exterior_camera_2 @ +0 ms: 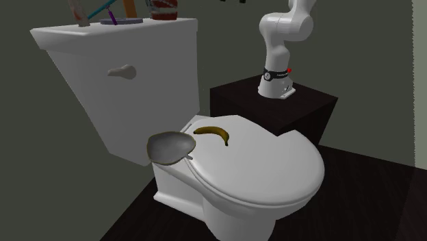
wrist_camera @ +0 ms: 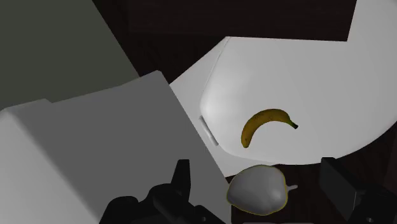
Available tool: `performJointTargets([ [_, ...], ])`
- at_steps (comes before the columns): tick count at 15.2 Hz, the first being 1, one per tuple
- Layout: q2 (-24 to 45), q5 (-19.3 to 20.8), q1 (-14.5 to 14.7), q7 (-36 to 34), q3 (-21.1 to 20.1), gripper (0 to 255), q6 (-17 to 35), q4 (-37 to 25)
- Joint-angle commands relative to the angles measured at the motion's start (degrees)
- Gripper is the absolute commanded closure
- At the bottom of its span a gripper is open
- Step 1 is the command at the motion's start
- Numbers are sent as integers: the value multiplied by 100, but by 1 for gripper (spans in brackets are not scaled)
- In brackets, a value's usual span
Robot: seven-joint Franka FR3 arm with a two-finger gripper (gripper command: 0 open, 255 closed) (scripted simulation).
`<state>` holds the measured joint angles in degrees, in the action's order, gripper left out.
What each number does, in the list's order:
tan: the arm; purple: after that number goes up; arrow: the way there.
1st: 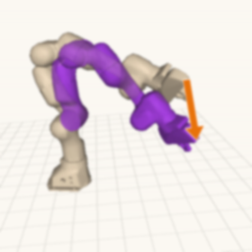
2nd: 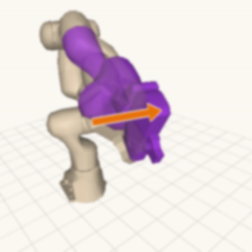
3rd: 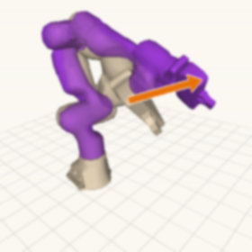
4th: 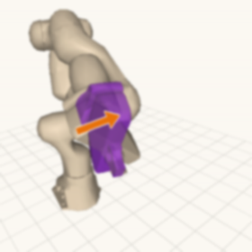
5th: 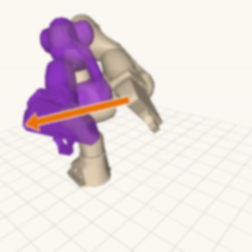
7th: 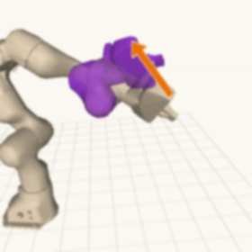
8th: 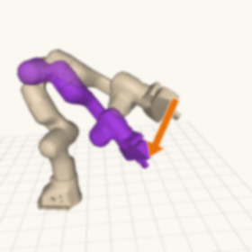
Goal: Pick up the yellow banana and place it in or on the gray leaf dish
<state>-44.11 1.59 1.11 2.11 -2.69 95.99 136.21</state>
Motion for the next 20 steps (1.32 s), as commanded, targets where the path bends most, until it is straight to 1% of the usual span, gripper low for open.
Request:
performJointTargets([
  [1, 0, 0, 0, 0, 0, 0, 0, 0],
  [6, 346, -162, 86, -220, -168, 0, 951, 638],
  [10, 789, -284, 157, -390, -316, 0, 1754, 1021],
  [15, 1555, -408, 238, -604, -513, 0, 2798, 1323],
  [20, 2536, -464, 292, -838, -722, 0, 3848, 1412],
])
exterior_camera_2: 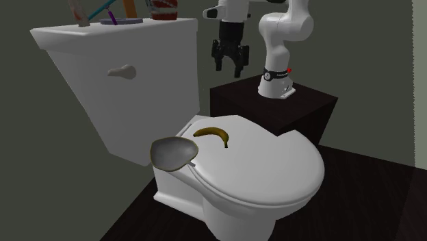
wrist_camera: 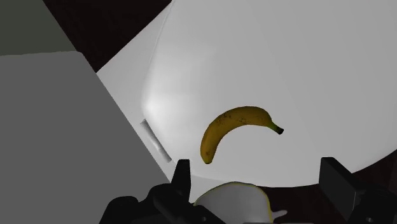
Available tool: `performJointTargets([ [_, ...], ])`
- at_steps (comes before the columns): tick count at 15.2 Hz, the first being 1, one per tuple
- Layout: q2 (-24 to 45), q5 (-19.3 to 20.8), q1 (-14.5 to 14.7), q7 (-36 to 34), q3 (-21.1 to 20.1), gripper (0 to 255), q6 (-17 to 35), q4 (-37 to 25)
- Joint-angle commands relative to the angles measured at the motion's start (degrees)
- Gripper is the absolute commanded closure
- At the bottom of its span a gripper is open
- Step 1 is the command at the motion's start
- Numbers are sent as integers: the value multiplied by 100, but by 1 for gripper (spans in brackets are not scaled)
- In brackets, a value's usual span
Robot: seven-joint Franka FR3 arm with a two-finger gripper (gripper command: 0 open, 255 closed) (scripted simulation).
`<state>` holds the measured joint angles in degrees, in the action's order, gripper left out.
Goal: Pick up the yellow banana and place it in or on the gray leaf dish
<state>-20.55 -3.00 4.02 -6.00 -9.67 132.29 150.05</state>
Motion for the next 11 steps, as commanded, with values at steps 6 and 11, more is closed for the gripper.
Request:
performJointTargets([
  [6, 1563, 139, 21, -406, -257, 0, 1390, -155],
  [11, 2800, 539, 93, -880, -322, 0, 2204, -540],
])
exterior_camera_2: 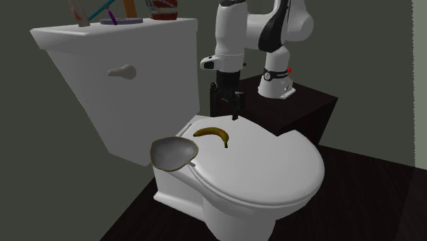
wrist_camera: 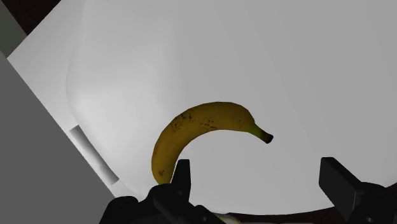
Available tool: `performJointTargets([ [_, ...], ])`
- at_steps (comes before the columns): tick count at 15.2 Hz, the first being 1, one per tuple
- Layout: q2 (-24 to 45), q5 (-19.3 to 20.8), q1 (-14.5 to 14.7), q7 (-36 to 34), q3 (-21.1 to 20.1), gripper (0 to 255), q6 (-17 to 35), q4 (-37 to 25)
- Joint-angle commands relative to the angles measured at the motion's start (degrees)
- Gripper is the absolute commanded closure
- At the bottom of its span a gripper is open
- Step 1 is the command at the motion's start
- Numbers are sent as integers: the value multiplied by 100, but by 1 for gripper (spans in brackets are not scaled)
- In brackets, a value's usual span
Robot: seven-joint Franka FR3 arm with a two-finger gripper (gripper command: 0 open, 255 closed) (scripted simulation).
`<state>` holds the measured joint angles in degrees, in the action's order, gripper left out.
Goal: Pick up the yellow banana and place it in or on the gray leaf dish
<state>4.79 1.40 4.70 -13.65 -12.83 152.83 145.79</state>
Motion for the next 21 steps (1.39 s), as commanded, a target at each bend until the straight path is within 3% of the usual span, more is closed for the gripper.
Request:
performJointTargets([
  [1, 515, 199, 66, -222, 13, 0, 289, -215],
  [5, 1437, 526, 302, -578, 169, 0, 739, -665],
  [12, 2041, 744, 499, -744, 402, 0, 1183, -826],
  [20, 2091, 757, 516, -755, 421, 0, 1218, -843],
  [21, 2091, 757, 516, -755, 421, 255, 1218, -842],
])
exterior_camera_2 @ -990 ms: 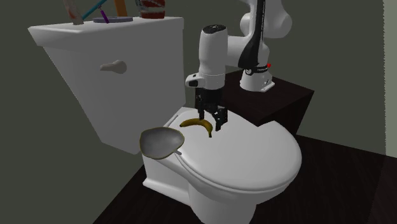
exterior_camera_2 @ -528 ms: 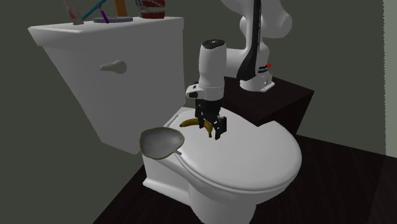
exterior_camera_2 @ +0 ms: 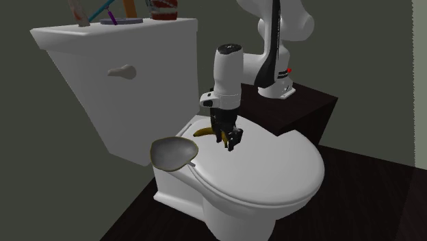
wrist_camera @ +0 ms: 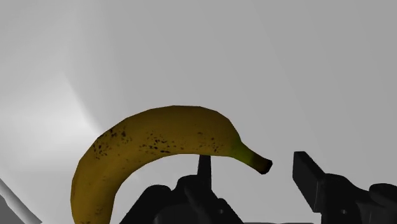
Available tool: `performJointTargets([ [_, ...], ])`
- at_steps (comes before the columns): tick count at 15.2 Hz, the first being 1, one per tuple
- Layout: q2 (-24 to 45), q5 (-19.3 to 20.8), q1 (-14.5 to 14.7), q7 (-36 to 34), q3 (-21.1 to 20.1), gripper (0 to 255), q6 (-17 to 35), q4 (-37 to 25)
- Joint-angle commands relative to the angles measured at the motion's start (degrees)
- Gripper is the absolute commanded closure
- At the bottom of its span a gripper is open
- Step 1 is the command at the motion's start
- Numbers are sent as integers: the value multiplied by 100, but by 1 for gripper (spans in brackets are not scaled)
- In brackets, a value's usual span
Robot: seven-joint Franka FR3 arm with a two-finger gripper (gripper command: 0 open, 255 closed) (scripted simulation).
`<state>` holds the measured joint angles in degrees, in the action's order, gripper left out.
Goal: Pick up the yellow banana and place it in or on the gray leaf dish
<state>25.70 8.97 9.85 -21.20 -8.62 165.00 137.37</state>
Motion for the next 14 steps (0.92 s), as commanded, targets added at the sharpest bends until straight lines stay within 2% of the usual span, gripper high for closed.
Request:
performJointTargets([
  [1, 0, 0, 0, 0, 0, 255, 0, 0],
  [9, 1, 0, 1, 0, 1, 255, 0, 0],
  [14, -422, -144, -132, 104, -165, 255, -321, 104],
])
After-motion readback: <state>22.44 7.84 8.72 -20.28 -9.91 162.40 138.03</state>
